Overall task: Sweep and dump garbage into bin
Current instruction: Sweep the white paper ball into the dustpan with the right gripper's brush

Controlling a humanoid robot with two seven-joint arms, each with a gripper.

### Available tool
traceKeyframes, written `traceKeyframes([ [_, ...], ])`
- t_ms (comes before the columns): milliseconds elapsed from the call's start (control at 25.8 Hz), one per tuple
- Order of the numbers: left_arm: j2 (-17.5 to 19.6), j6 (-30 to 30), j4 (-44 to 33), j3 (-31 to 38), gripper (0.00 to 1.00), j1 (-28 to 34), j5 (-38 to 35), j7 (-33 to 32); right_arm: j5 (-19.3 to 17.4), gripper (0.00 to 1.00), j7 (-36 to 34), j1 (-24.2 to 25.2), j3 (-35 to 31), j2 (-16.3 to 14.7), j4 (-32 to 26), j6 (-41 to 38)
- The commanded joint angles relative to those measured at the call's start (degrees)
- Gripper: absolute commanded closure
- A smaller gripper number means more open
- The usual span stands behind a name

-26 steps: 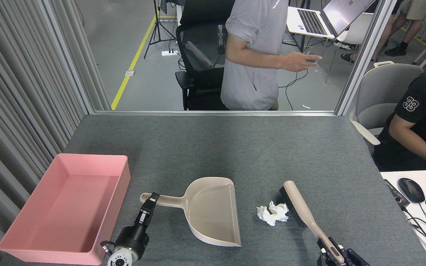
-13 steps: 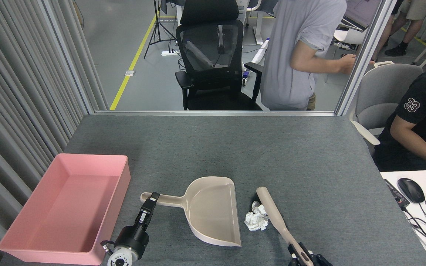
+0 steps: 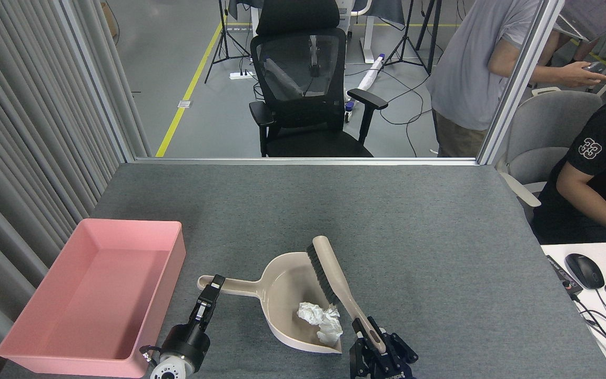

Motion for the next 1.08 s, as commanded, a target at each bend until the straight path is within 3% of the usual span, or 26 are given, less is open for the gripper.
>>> traceKeyframes([
  [0,0.03,0.1,-0.24,0.0,0.84,0.14,0.02,-0.04,-0.47,1.0,-0.44,-0.58,-0.48,0.33,-0.54,-0.48],
  [271,-0.05,0.81,-0.07,0.27,0.84,0.23,0.2,0.31,-1.97,1.0,-0.53,4.78,-4.96,-2.74,-4.93,-4.17],
  [504,0.03,0.89,0.46,0.27,0.83,0.23,1.17,0.23,-1.97,1.0,-2.37,11.46,-5.05,-2.83,-8.18,-5.4],
  [697,-0.05,0.89,0.55,0.09,0.83,0.23,1.17,0.23,-1.61,1.0,-2.46,11.99,-4.43,-2.48,-7.22,-4.7],
  [852,-0.05,0.89,0.55,0.09,0.83,0.23,1.26,0.23,-1.09,1.0,-2.37,10.4,-4.26,-0.37,-5.72,-4.43],
  [1046,0.03,0.89,0.11,0.09,0.83,0.23,1.34,0.14,-1.17,1.0,-2.37,7.15,1.1,0.33,-3.17,-0.48],
])
